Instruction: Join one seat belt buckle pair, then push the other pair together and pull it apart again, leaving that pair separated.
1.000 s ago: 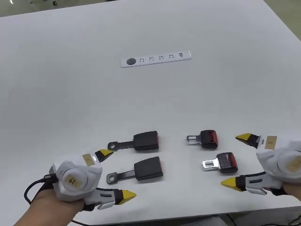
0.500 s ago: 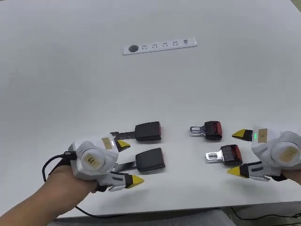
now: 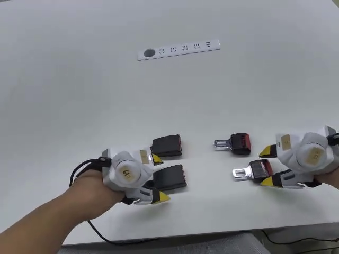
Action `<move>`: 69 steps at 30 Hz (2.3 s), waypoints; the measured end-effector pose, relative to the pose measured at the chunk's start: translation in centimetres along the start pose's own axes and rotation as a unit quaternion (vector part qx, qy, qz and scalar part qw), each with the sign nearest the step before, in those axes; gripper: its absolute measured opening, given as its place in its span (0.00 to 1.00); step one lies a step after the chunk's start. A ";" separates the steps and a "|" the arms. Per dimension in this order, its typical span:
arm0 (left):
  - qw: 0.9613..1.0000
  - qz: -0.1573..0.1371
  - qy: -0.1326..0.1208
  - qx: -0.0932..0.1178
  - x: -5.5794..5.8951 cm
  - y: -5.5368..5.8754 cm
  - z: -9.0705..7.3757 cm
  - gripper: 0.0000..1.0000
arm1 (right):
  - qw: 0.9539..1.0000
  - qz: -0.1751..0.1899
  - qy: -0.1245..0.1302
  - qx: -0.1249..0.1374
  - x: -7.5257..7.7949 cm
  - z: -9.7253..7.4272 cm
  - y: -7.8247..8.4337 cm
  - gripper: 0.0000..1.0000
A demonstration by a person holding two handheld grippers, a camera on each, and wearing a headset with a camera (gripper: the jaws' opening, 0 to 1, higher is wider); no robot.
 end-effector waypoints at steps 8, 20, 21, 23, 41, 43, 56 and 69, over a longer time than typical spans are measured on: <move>1.000 0.005 0.017 -0.011 0.2 -0.6 0.5 0.40 | 1.000 -0.005 -0.008 -0.010 0.1 0.2 0.4 0.34; 0.997 0.049 0.036 -0.040 0.5 -0.2 1.3 0.35 | 0.999 -0.008 -0.047 -0.012 0.5 1.0 0.7 0.34; 0.997 0.048 0.038 -0.036 0.5 -0.2 1.4 0.35 | 0.999 -0.012 -0.050 -0.015 0.5 1.0 0.6 0.34; 0.998 0.038 0.041 -0.025 0.3 0.0 1.4 0.35 | 0.998 -0.020 -0.054 -0.022 0.4 1.0 0.5 0.34; 0.999 0.022 0.027 -0.023 0.2 0.4 1.3 0.34 | 0.999 0.018 -0.040 -0.028 0.3 1.1 -0.2 0.34; 0.999 0.023 0.028 -0.026 0.2 0.4 1.3 0.34 | 0.999 0.020 -0.039 -0.017 -0.2 1.3 -1.2 0.34; 0.999 0.024 0.028 -0.034 0.3 0.3 1.2 0.34 | 0.999 0.026 -0.017 0.042 -0.8 4.0 -6.5 0.34; 0.998 0.026 0.026 -0.041 0.4 0.4 1.2 0.34 | 0.998 0.023 -0.016 0.049 -0.2 5.9 -9.6 0.34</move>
Point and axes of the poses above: the centre of the closed fingertips' face, and the gripper's own axes: z roughly forward along the fingers, x roughly to its right, y roughly out of its underside, the point moved 4 cm from there along -z, roughly backward along the fingers, and after that the axes turned 14 degrees about -z, right-handed, at the moved point
